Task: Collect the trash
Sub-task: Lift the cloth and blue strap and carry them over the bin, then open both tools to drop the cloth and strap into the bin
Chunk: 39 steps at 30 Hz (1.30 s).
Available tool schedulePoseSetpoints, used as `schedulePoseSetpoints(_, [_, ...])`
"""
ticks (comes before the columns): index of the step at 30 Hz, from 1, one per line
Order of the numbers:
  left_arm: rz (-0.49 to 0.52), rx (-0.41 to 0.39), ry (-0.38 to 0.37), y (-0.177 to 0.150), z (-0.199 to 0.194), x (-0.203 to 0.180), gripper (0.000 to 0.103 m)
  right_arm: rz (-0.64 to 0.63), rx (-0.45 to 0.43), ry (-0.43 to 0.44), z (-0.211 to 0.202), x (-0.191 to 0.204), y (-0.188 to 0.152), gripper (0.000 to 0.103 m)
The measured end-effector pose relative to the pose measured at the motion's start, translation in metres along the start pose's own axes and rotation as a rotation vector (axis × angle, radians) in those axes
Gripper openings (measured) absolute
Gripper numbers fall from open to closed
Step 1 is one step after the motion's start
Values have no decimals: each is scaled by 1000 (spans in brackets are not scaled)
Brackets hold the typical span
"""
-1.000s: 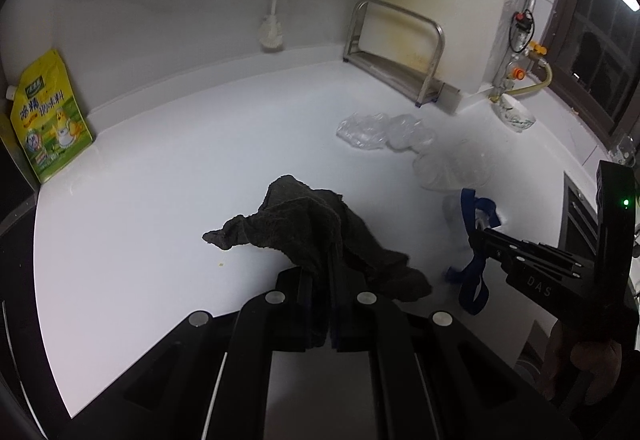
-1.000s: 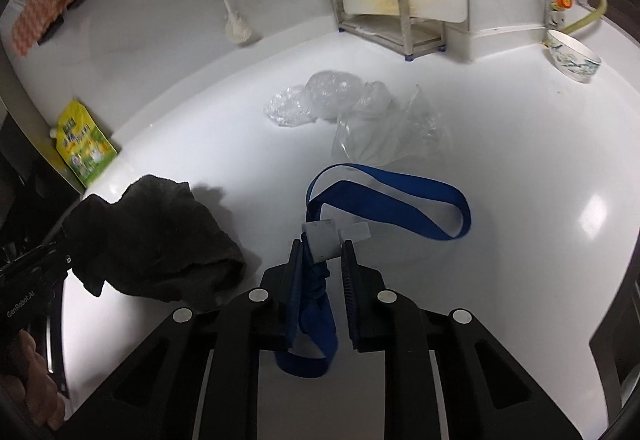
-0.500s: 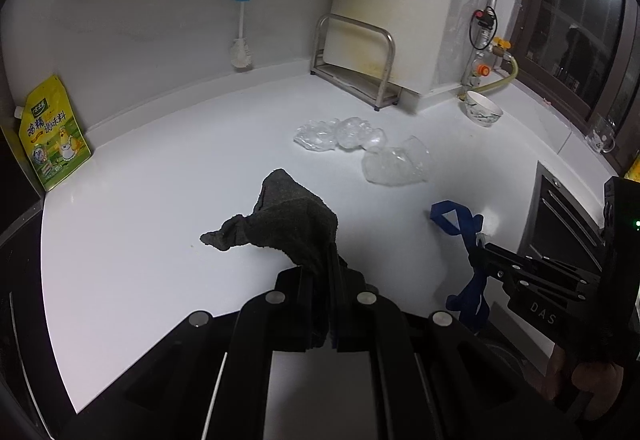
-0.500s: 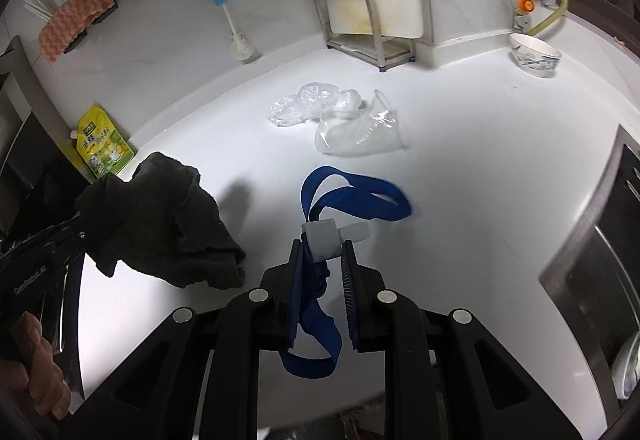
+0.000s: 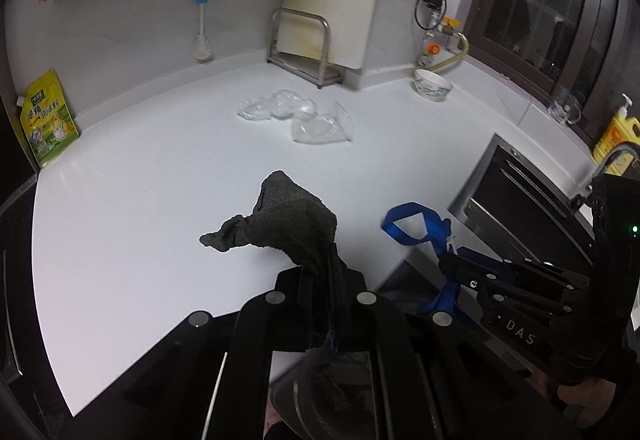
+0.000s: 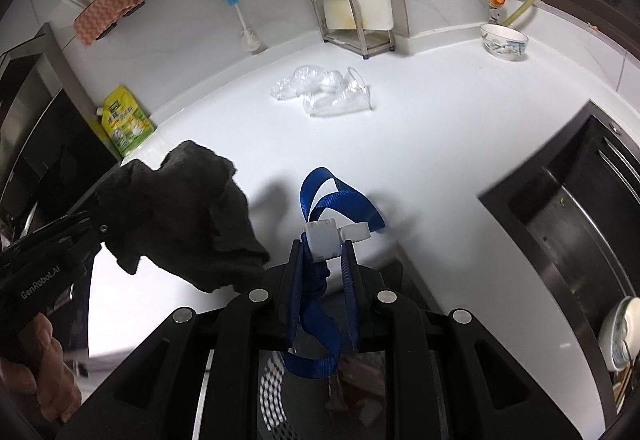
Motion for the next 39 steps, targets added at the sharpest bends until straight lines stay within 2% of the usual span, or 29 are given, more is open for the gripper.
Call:
schedulePoseSetpoints(9, [14,32,-11,-60,-14,-39,6,-12,35,21,-31,-4,-55,18])
schedulePoseSetpoints(18, [21,65,17,-104,-12,-55,6,4,75,49,-39,-13,-100,18])
schedulePoseSetpoints(27, [-3,130,84,-143,14,-46,6,17,135,79,-25,-13,-132,18])
schedulePoseSetpoints(39, [-43,193,150,-165,47,-22,6,15,186,107,0,-15,-149,19])
Point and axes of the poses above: each gripper's, at about its wrist camera, not at the fingertips, and z roughly the way its jaws point, x to its left, y to its top, the point moved 7 cm from there along z, roughly the way its jaws point, and after that the axes turned 15 degrees about -z, right-handed, at the moved point
